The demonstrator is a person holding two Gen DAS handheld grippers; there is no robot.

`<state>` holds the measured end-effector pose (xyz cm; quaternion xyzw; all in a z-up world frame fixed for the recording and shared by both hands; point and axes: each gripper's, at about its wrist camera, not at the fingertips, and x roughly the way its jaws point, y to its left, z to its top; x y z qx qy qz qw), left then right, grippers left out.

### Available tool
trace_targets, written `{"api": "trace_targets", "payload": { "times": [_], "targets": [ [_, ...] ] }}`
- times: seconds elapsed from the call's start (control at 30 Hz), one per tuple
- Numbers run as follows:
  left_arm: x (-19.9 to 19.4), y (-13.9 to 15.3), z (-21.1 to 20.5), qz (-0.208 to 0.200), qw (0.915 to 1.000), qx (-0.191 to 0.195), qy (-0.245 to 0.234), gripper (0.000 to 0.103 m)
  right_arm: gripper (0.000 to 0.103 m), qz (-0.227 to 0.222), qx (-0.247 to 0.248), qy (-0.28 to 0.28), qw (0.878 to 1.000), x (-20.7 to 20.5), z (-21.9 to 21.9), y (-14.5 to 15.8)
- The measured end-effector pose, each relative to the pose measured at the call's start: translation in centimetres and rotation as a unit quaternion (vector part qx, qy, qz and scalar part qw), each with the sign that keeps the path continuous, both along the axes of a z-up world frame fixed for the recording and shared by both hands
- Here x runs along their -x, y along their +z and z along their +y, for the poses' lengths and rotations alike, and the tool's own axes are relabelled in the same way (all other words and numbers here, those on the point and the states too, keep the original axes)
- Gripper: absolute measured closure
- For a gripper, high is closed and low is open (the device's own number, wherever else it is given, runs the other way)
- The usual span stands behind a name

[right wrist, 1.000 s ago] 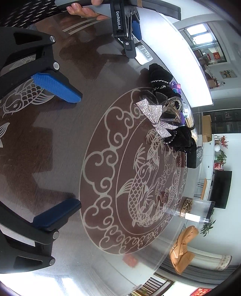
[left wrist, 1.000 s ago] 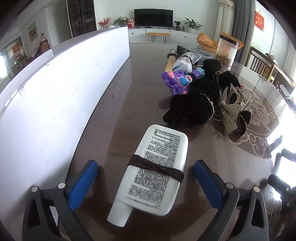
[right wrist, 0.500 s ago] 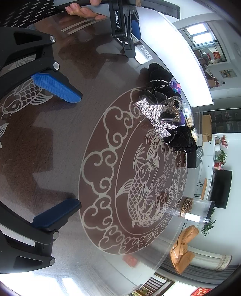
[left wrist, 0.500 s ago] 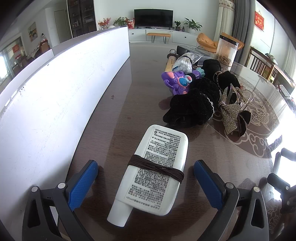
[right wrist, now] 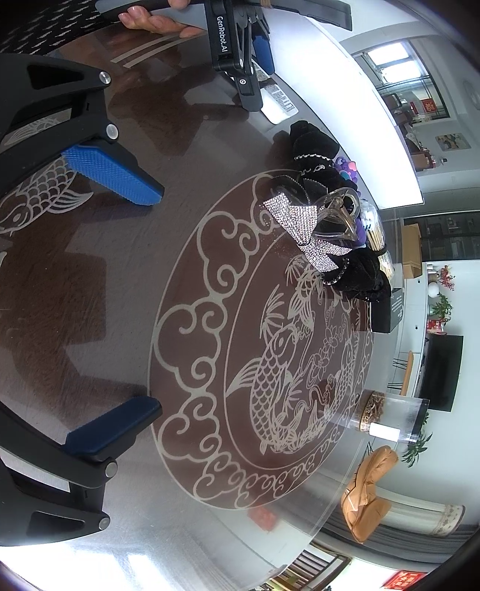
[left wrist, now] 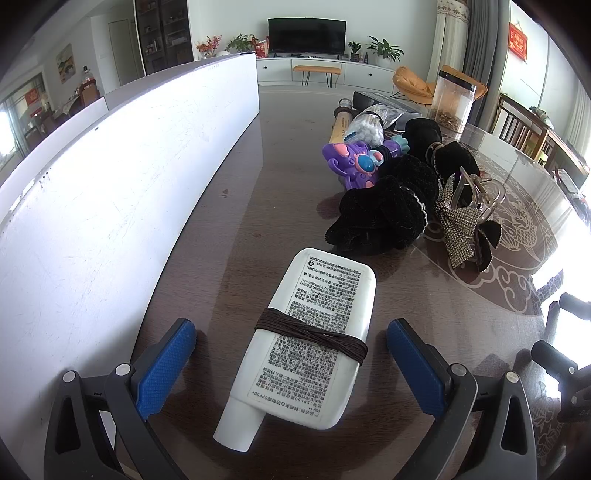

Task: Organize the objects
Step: 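Position the open left gripper around the white tube with brown band, then grasp the white tube with left gripper while right gripper grasps rhinestone claw clip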

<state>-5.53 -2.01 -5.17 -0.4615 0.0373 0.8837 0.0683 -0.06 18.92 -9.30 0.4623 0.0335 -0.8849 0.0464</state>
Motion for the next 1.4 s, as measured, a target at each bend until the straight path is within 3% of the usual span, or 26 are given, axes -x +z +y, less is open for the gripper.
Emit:
{"api": "trace_targets", "payload": {
  "times": [1.2,1.4],
  "targets": [
    [-0.1,-0.1,0.3,-0.003,1.0000,0.000,-0.002,0.000,0.000,-0.002,0.000,0.000,1.000,0.0,0.0,0.0],
    [-0.1,-0.2,0.3,-0.002,1.0000,0.000,-0.002,0.000,0.000,-0.040,0.016,0.019,0.999,2.9,-1.7,0.5]
  ]
}}
